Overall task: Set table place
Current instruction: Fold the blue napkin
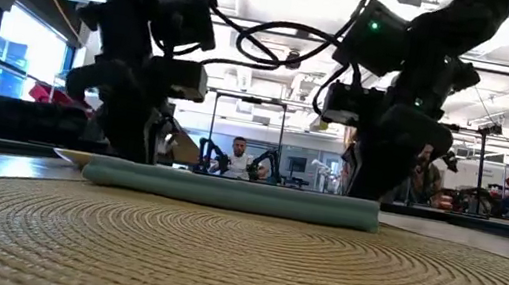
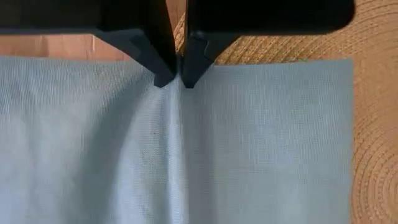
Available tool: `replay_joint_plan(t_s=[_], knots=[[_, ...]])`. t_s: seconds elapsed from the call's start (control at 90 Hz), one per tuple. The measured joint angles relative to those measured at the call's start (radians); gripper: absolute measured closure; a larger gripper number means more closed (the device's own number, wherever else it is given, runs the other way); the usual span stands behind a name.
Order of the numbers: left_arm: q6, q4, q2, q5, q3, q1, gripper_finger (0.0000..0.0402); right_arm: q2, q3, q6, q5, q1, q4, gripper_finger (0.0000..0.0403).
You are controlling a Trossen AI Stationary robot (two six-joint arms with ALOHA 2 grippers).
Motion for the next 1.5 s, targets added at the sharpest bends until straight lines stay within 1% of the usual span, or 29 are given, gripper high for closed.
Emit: replay_joint_plan(t_s=[0.078,0.2,0.3,0.389,0.478,0.589,0.678,0.822,0.9,0.978,1.044,1.133,1.178,1.244,1.322,1.5], knots=[[0.0,-0.07,-0.012,-0.003,0.032,0.0,0.0346,-0.001,0.019,0.025,0.001,0.0,-0.049,0.0369],[0.002,-0.103,-0.033,-0.025,0.057,0.0,0.0311,0.0,0.052,0.019,0.001,0.0,-0.091,0.0328],[0.002,-0.091,-0.035,-0.038,0.057,0.0,0.0281,0.0,0.086,0.013,0.001,0.0,-0.112,0.0294],[0.003,-0.063,-0.031,-0.042,0.057,0.0,0.026,0.0,0.109,0.017,0.001,0.0,-0.119,0.0274],[0.003,-0.022,-0.021,-0.055,0.057,0.0,0.0251,0.0,0.122,0.017,0.001,0.0,-0.114,0.0266],[0.003,0.046,0.004,-0.085,0.056,0.0,0.0249,0.001,0.111,0.017,0.015,-0.001,-0.11,0.0265],[0.002,0.092,0.037,-0.073,0.043,0.001,0.0252,0.007,0.088,0.017,0.035,-0.003,-0.097,0.0265],[-0.013,0.096,0.094,-0.054,0.04,0.002,0.0267,0.029,0.055,0.024,0.041,-0.003,-0.066,0.0265],[-0.021,0.093,0.112,-0.05,0.041,0.002,0.0281,0.041,0.047,0.039,0.037,-0.003,-0.057,0.027],[-0.018,0.104,0.119,-0.036,0.041,0.002,0.0303,0.043,0.046,0.039,0.032,-0.002,-0.053,0.0289],[-0.005,0.104,0.119,-0.025,0.041,0.002,0.0331,0.043,0.046,0.036,0.03,0.0,-0.043,0.0318],[-0.001,0.094,0.108,-0.008,0.04,0.004,0.0377,0.04,0.058,0.039,0.019,-0.002,-0.051,0.0369],[-0.001,0.082,0.093,0.0,0.04,0.007,0.039,0.04,0.073,0.038,0.013,-0.007,-0.073,0.0388],[-0.001,0.045,0.074,-0.003,0.045,0.013,0.0393,0.038,0.097,0.037,0.013,-0.008,-0.11,0.0395],[0.012,-0.029,0.046,-0.04,0.068,0.013,0.0397,0.023,0.134,0.022,0.015,-0.01,-0.159,0.04],[0.079,-0.159,-0.041,-0.084,0.146,0.014,0.04,-0.012,0.242,-0.03,-0.011,-0.01,-0.34,0.0403]])
